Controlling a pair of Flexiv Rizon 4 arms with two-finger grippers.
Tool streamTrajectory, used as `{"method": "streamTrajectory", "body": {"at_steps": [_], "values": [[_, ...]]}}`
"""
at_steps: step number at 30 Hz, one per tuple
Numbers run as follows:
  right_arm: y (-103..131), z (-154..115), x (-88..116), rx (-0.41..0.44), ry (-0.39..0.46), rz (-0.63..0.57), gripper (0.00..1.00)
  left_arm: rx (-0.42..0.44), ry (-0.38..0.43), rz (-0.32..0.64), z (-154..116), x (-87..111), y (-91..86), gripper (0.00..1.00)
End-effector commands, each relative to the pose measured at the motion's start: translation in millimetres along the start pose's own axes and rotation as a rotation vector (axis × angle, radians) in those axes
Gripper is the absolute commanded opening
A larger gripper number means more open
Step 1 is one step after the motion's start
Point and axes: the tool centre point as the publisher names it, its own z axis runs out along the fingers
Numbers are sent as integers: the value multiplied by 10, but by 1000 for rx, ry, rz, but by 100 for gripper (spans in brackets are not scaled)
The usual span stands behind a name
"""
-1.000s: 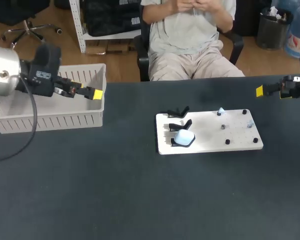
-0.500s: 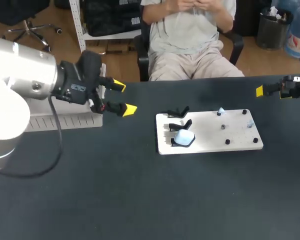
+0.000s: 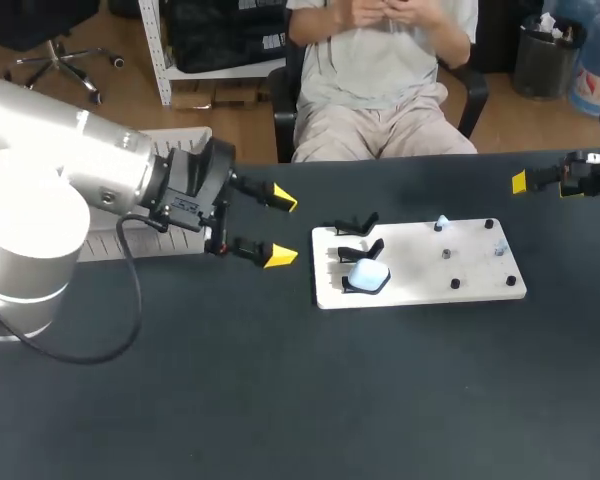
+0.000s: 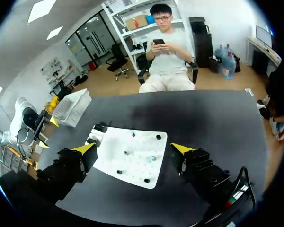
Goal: Pick up each earbud case from the left stands, insert the matching earbuds, close the lid, and place the case in the box.
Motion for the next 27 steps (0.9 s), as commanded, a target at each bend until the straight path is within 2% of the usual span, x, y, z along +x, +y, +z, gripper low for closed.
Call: {"method": "streamTrajectory", "body": {"at_steps": [1,6,11,13,16,20,25,27], "values": [[-6,3,-2,-1,1,-1,100,20,-19,0,228,100,111,100],[-6,3,-2,-1,1,-1,100,19,-25,5,409,183,103,100],[-6,3,-2,-1,1,-1,100,53,-26,3,527,261,8,100],[-6,3,-2,-1,1,-1,100,67,-20,0,567,308,-24,92],[-6,3,-2,-1,1,-1,100,68,-11,3,649,368,-16,91],[-6,3,-2,-1,1,-1,100,51,-7,-22,746,401,54,74],[-6,3,-2,-1,1,-1,100,71,-8,-20,778,396,67,65],[-6,3,-2,-1,1,-1,100,87,-5,-18,796,395,58,66]]}}
